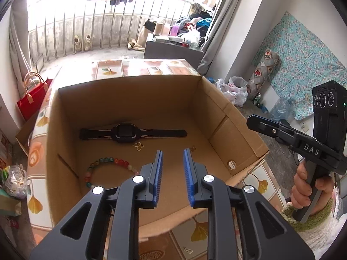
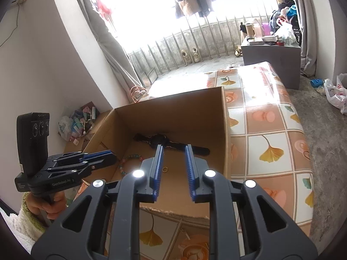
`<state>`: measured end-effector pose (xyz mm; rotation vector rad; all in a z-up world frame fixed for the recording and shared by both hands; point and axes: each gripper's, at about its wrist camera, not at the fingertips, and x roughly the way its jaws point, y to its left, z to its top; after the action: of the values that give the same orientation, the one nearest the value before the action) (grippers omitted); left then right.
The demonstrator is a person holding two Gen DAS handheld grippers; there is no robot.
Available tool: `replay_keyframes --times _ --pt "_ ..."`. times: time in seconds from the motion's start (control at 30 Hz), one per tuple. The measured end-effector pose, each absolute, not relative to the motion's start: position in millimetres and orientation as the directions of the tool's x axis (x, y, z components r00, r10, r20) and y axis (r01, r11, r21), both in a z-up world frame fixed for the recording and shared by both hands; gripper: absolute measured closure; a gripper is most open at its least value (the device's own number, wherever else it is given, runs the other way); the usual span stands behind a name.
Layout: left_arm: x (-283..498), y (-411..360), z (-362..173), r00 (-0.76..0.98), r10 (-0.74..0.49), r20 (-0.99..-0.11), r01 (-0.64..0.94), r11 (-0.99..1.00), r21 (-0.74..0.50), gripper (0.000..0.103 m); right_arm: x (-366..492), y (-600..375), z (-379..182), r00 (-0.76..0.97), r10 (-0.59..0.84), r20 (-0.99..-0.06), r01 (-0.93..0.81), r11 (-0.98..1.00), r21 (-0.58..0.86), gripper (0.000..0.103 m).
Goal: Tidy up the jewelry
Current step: 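Carry the ring and charm into the box and open both grippers, then withdraw both grippers from the box back over the table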
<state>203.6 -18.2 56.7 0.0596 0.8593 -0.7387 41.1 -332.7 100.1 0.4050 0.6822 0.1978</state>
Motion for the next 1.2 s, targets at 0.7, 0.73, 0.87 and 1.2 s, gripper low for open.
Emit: replay_keyframes --times 0.7,0.73,0.87,1.2 --pt "96 27 41 0.387 -0.508 -0.769 0.654 0.739 -0.159 0.035 -54 -307 49 0.62 0.307 -0.722 0.016 0.915 0.403 0.05" --pt "96 25 35 0.378 -0.505 -0.776 0.65 0.741 -0.166 0.035 -54 -307 44 0.61 0.315 -0.727 0.025 0.909 0.415 0.05" --pt "99 16 11 0.346 -0.491 -0.8 0.642 0.745 -0.18 0.035 -51 -301 33 0.595 0.306 -0.743 0.041 0.912 0.409 0.05" --pt "83 -12 -34 0.378 -0.429 -0.821 0.716 0.697 -0.034 0.035 -30 -292 23 0.58 0.303 -0.756 0.003 0.927 0.375 0.051"
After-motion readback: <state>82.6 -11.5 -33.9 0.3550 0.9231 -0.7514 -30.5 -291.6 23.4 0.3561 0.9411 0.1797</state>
